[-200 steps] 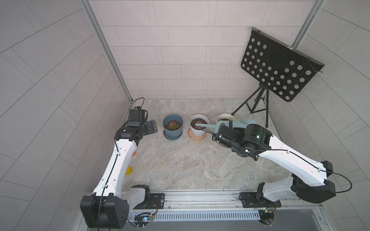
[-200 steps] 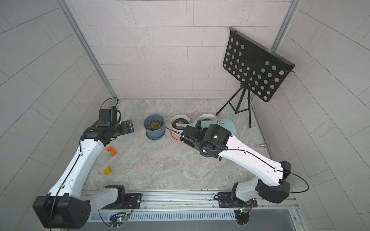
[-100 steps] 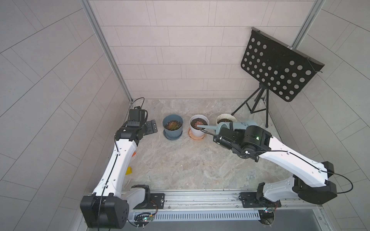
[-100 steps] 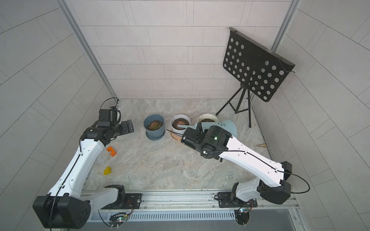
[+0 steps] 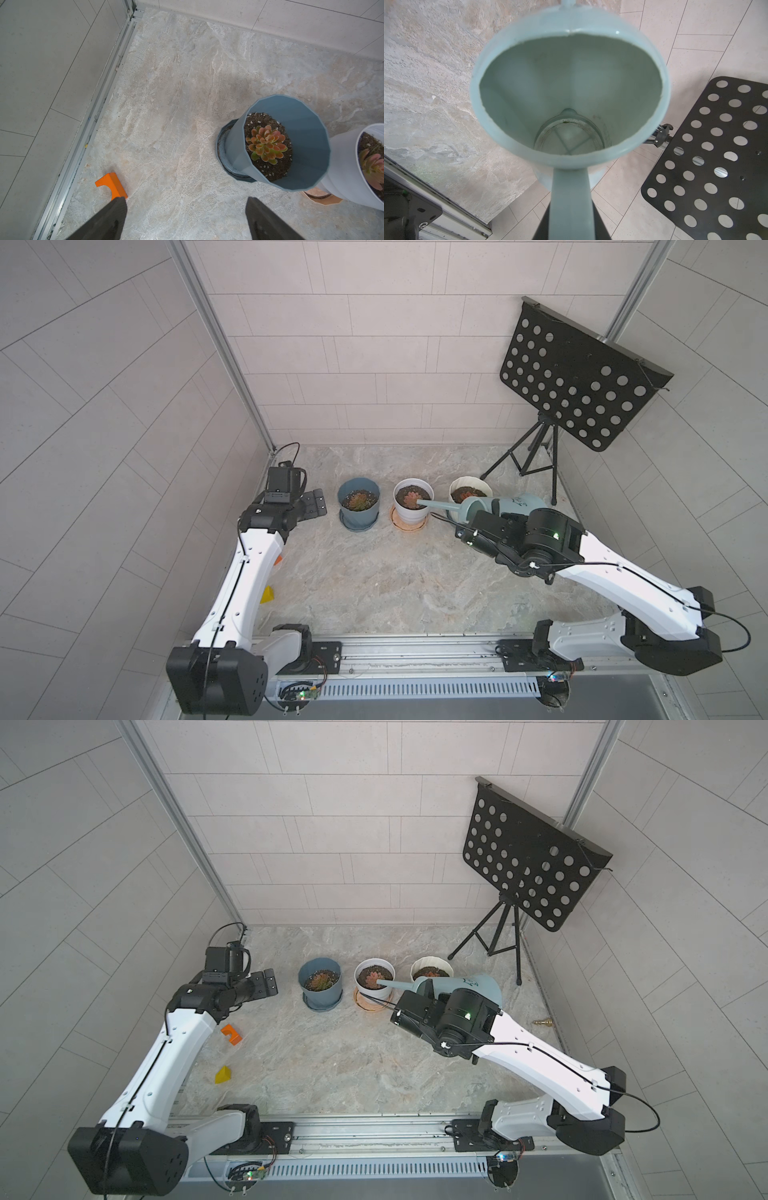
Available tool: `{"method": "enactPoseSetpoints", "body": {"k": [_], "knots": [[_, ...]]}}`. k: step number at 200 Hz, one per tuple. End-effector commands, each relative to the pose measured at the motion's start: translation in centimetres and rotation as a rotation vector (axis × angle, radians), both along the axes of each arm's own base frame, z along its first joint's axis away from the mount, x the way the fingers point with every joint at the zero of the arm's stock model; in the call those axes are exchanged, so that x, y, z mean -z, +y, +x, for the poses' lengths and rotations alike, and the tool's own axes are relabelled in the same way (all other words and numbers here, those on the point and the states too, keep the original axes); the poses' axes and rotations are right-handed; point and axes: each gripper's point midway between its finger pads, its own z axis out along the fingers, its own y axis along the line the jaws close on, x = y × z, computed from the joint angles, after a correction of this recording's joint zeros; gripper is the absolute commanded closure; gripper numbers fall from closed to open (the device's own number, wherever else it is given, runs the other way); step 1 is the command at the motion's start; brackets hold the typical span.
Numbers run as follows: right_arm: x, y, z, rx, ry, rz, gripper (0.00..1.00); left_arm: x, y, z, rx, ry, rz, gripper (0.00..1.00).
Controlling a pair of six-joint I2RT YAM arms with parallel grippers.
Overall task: Water the succulent around the soil edge
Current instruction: Water the soil of the potted plant with water.
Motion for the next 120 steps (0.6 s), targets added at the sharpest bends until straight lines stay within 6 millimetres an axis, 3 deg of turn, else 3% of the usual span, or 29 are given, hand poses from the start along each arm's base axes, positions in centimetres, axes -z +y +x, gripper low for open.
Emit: {"method": "enactPoseSetpoints", "body": {"k": [1, 74, 120], "knots": [[-0.4, -3.9, -1.7, 0.020, 0.041, -0.150, 1.00, -0.6, 0.5, 0.0, -0.020, -0.021, 0.011, 0.03], [-0.3, -5.3, -1.9, 0.059, 0.037, -0.146, 1.00, -0.6, 0.5, 0.0, -0.020, -0.021, 0.012, 0.03], [-0.6, -5.0, -1.2, 0.073, 0.037, -0.164, 1.00, -0.5, 0.6, 0.0, -0.019, -0.016, 0.012, 0.03]]}}
